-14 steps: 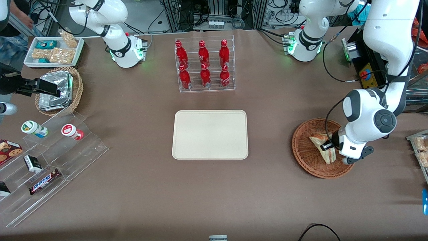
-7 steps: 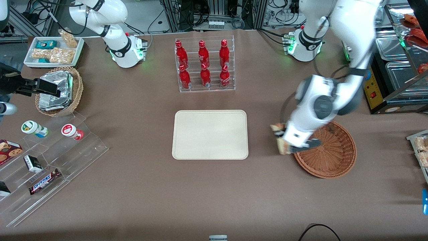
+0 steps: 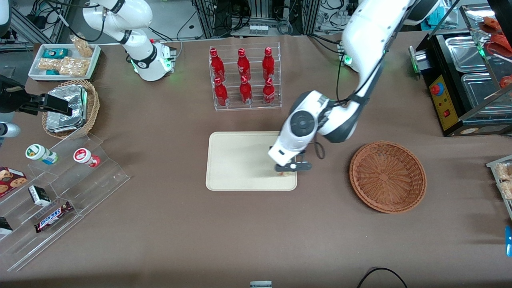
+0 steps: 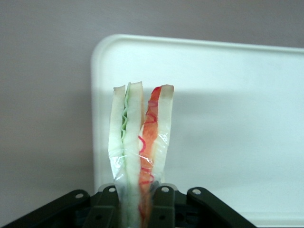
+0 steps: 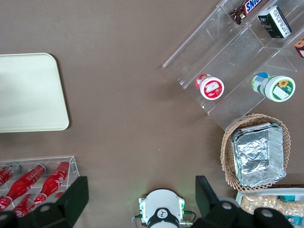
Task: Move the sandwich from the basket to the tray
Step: 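Carry the sandwich over the cream tray and lower it onto it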
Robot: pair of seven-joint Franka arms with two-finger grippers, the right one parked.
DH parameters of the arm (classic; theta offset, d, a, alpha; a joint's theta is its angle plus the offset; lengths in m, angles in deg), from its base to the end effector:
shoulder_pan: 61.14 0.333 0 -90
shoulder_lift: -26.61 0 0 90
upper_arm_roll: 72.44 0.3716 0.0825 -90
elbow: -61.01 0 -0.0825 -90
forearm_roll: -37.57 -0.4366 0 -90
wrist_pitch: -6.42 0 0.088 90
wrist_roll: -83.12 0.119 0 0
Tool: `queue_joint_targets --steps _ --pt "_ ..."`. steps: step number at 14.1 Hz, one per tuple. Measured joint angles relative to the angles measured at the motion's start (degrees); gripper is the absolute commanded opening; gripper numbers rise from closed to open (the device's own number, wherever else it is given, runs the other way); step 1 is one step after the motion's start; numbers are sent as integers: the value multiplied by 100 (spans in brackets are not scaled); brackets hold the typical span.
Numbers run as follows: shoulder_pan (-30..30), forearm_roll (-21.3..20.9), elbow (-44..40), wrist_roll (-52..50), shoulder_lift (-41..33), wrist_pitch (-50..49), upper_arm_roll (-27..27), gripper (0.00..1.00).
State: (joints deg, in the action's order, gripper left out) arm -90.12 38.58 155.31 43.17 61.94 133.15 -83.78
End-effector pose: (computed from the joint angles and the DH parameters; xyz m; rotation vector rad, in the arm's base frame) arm 0.5859 -0.4742 0.2578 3.0634 0.0579 -0.1736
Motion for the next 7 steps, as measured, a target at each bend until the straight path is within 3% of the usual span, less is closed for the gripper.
queue_joint_targets --steps 7 --pt "-586 -4 -1229 -159 1002 -567 7 19"
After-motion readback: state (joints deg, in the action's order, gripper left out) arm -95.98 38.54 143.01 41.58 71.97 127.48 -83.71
